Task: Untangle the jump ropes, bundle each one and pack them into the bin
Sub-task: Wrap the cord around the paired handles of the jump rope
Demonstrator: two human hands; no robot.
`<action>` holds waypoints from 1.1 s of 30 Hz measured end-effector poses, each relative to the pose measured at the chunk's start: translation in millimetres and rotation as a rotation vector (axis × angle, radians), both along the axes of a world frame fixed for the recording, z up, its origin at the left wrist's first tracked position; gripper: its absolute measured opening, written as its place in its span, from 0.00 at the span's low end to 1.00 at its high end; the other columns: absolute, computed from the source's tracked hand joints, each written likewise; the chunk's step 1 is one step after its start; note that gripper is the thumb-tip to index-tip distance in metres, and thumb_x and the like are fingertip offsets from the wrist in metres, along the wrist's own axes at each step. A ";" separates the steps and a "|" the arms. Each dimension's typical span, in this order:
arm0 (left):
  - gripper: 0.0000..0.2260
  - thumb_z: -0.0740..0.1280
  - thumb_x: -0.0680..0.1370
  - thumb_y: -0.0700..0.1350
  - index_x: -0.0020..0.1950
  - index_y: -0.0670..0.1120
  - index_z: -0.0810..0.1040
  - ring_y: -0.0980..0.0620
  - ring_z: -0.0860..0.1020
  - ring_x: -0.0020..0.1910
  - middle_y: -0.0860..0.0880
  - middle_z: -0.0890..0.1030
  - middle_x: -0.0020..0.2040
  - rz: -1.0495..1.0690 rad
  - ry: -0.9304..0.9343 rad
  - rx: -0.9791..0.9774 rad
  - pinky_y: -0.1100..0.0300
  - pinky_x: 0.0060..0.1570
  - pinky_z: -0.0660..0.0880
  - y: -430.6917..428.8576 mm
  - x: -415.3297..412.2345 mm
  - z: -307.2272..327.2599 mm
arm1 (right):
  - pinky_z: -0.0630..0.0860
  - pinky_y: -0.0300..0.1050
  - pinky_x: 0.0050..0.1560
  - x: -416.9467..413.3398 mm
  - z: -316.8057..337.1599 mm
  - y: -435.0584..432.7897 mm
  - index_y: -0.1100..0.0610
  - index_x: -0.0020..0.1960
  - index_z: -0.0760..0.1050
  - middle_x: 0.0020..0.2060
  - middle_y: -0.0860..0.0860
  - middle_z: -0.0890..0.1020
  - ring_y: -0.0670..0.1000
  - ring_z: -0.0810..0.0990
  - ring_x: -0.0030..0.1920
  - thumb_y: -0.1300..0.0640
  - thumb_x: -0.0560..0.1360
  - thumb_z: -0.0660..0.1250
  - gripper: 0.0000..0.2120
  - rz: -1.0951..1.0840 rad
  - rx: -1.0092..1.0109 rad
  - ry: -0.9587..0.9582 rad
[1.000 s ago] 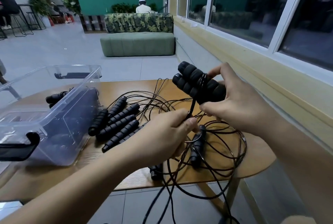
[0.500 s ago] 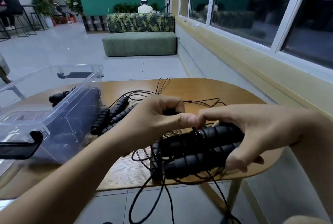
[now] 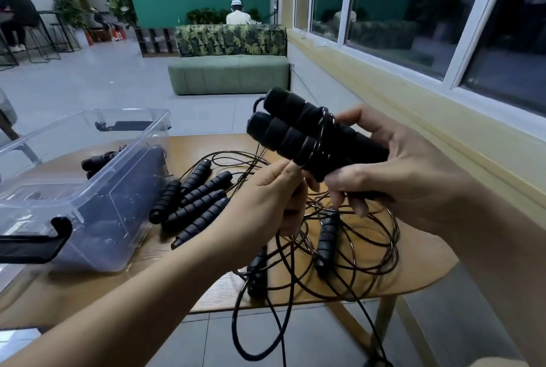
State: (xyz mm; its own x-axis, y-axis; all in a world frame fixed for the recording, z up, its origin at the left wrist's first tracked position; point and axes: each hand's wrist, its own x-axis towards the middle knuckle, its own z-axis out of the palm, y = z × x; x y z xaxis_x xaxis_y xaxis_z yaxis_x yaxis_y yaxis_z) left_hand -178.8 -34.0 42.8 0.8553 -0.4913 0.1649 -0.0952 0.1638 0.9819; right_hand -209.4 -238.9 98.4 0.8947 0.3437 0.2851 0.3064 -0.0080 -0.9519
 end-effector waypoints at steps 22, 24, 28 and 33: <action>0.12 0.64 0.86 0.51 0.49 0.49 0.84 0.54 0.68 0.25 0.54 0.69 0.26 0.012 -0.378 0.564 0.63 0.26 0.64 28.2 11.2 7.2 | 0.84 0.53 0.36 17.4 -6.9 -32.0 0.37 0.60 0.76 0.43 0.50 0.85 0.50 0.84 0.37 0.55 0.69 0.80 0.25 -0.281 -1.008 -0.008; 0.12 0.66 0.85 0.52 0.48 0.49 0.84 0.54 0.69 0.25 0.54 0.71 0.26 -0.028 -0.417 0.586 0.63 0.26 0.64 31.3 13.4 7.4 | 0.82 0.48 0.35 11.2 -0.5 -33.3 0.39 0.59 0.78 0.45 0.52 0.86 0.53 0.86 0.39 0.60 0.71 0.80 0.24 -0.062 -0.970 0.130; 0.10 0.72 0.82 0.53 0.46 0.47 0.82 0.54 0.69 0.28 0.53 0.72 0.31 -0.151 -0.418 0.555 0.62 0.28 0.65 33.9 17.4 9.4 | 0.78 0.47 0.31 7.2 7.9 -38.1 0.47 0.63 0.78 0.48 0.57 0.87 0.57 0.86 0.39 0.66 0.73 0.79 0.24 0.265 -0.877 0.295; 0.16 0.71 0.82 0.56 0.41 0.47 0.75 0.54 0.68 0.32 0.50 0.70 0.33 -0.130 -0.577 0.507 0.58 0.32 0.62 33.9 23.1 9.9 | 0.77 0.45 0.29 11.9 10.6 -48.0 0.62 0.66 0.74 0.45 0.62 0.85 0.56 0.82 0.34 0.70 0.73 0.77 0.25 0.484 -0.562 0.334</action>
